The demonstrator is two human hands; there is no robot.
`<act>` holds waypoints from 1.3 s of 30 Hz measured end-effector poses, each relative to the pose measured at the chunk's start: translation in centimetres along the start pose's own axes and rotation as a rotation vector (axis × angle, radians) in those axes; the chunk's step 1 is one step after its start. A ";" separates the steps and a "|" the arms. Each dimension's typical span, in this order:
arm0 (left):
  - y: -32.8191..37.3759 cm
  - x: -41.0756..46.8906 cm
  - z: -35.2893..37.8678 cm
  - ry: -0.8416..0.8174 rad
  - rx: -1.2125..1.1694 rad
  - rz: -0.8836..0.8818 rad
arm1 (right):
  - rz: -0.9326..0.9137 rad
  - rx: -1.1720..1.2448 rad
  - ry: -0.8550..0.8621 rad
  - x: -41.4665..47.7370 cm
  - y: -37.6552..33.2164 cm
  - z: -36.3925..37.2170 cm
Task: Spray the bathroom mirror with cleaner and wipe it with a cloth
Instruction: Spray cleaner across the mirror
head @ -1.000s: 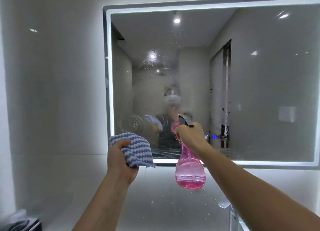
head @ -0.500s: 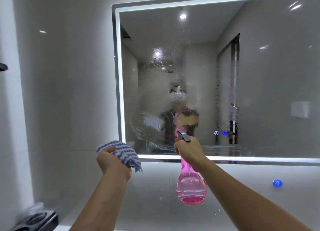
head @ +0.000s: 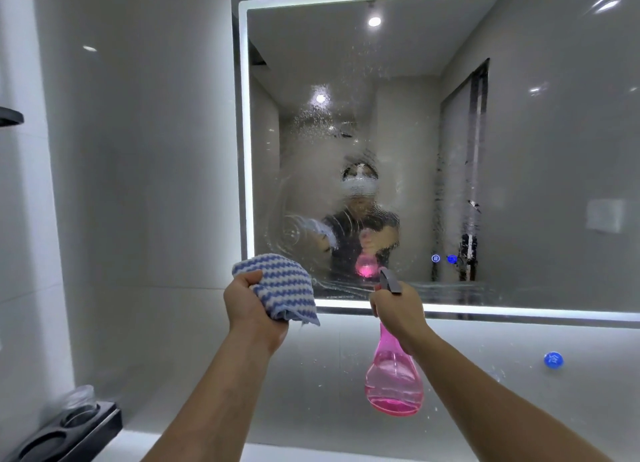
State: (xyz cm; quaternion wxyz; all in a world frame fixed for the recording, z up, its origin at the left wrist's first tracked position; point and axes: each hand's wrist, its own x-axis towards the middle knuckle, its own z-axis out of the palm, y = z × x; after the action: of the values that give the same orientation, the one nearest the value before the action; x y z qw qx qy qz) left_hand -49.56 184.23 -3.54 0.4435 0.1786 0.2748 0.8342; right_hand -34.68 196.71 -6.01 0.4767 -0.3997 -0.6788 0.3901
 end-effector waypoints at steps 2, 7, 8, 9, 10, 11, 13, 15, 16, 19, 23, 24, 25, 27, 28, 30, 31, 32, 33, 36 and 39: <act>-0.4 0.1 0.1 -0.007 -0.006 -0.007 | 0.041 -0.001 0.053 0.1 0.6 -1.3; -2.2 0.4 0.8 -0.008 0.030 -0.046 | 0.108 -0.014 0.146 0.4 2.2 -4.6; -2.8 0.4 1.1 -0.005 0.042 -0.060 | 0.099 -0.023 0.161 0.5 2.5 -5.2; -3.5 0.4 1.5 -0.001 0.055 -0.073 | 0.086 -0.032 0.171 0.6 2.7 -5.9; -4.2 0.5 1.9 -0.002 0.065 -0.087 | 0.073 -0.036 0.177 0.6 2.9 -6.5; -4.8 0.5 2.3 -0.001 0.075 -0.100 | 0.068 -0.040 0.188 0.6 3.0 -7.2; -6.0 0.4 3.2 -0.004 0.091 -0.124 | 0.085 -0.044 0.222 0.6 3.2 -8.8; -7.0 0.4 4.1 -0.021 0.099 -0.142 | 0.137 -0.040 0.241 0.6 3.3 -10.5; -7.5 0.4 4.6 -0.030 0.103 -0.149 | 0.158 -0.042 0.248 0.6 3.4 -11.3; -9.0 0.3 5.7 -0.050 0.106 -0.163 | 0.182 -0.049 0.283 0.5 3.6 -13.5; -10.9 -0.2 7.1 -0.071 0.108 -0.191 | 0.145 -0.069 0.356 0.5 4.3 -16.7; -11.3 -0.3 7.4 -0.080 0.107 -0.203 | 0.140 -0.081 0.382 0.5 4.4 -17.7; -11.7 -0.3 7.7 -0.089 0.103 -0.213 | 0.143 -0.101 0.412 0.5 4.5 -18.6; -12.4 -0.6 8.3 -0.111 0.086 -0.225 | 0.187 -0.127 0.446 0.4 4.7 -20.5; -12.7 -0.7 8.7 -0.121 0.073 -0.232 | 0.214 -0.120 0.447 0.3 4.7 -21.4; -13.5 -1.1 9.4 -0.132 0.052 -0.253 | 0.238 -0.094 0.459 0.3 4.9 -22.9; -14.0 -1.2 9.7 -0.133 0.048 -0.264 | 0.240 -0.091 0.478 0.2 4.9 -23.6; -14.5 -1.3 10.0 -0.136 0.048 -0.274 | 0.241 -0.089 0.499 0.0 4.9 -24.2; -14.9 -1.4 10.3 -0.143 0.051 -0.279 | 0.241 -0.081 0.515 -0.1 4.9 -24.8; -16.0 -1.4 10.9 -0.173 0.048 -0.291 | 0.237 -0.071 0.547 -0.3 5.0 -27.0; -16.7 -1.1 11.0 -0.197 0.028 -0.303 | 0.273 -0.071 0.610 -0.5 5.4 -29.4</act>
State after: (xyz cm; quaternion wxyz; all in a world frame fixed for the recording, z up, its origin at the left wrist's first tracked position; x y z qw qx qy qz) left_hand -32.31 194.23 -5.25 0.5862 0.2220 0.2653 0.7326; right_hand -5.47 202.67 -4.02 0.5870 -0.6017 -0.4583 0.2887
